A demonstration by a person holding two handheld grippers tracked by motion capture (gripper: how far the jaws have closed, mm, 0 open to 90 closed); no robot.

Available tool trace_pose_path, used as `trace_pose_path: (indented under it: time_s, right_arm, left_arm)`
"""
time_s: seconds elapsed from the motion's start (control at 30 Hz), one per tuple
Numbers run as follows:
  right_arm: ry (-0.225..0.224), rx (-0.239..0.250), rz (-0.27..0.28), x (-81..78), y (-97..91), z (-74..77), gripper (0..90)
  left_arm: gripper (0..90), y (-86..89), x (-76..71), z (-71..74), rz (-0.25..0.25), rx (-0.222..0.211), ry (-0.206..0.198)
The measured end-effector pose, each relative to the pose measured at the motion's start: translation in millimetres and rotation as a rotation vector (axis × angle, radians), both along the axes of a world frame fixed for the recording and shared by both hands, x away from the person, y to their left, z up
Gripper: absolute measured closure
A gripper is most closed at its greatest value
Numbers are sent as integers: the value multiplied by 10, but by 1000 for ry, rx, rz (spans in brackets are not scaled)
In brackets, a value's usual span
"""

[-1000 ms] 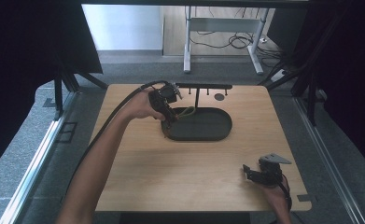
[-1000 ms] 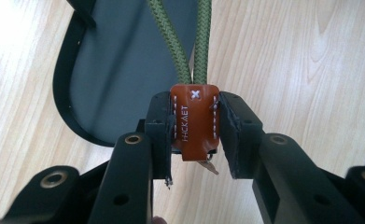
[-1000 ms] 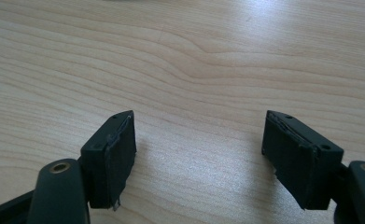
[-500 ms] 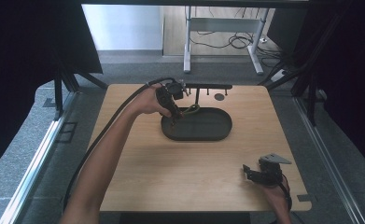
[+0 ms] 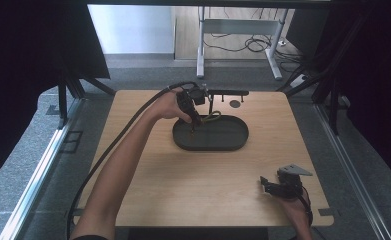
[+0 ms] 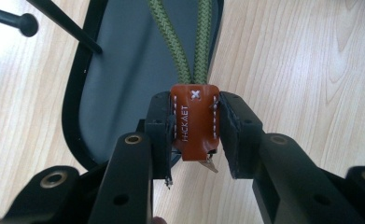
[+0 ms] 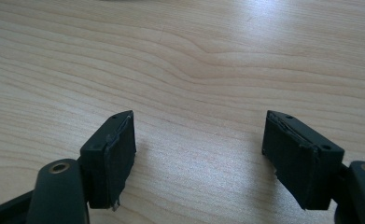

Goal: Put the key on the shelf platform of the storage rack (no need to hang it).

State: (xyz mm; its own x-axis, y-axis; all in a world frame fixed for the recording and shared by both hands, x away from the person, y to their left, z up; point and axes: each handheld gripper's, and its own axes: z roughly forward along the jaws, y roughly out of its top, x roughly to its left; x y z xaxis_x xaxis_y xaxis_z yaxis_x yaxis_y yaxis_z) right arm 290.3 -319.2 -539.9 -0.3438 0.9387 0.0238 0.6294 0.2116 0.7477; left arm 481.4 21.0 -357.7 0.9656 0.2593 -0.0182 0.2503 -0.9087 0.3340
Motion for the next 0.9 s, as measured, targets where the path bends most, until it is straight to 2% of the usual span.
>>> trace_pose_path:
  time_s: [0.37, 0.57, 0.9]
  right_arm:
    - [-2, -2, 0, 0, 5, -1, 259]
    - [0, 2, 1, -1, 2, 0, 259]
    - [1, 3, -1, -1, 3, 0, 259]
  left_arm:
    - [668, -89, 76, -97, 7, 9, 1]
    - [667, -135, 155, -202, 11, 33, 9]
    - [666, -185, 194, -305, 13, 51, 8]
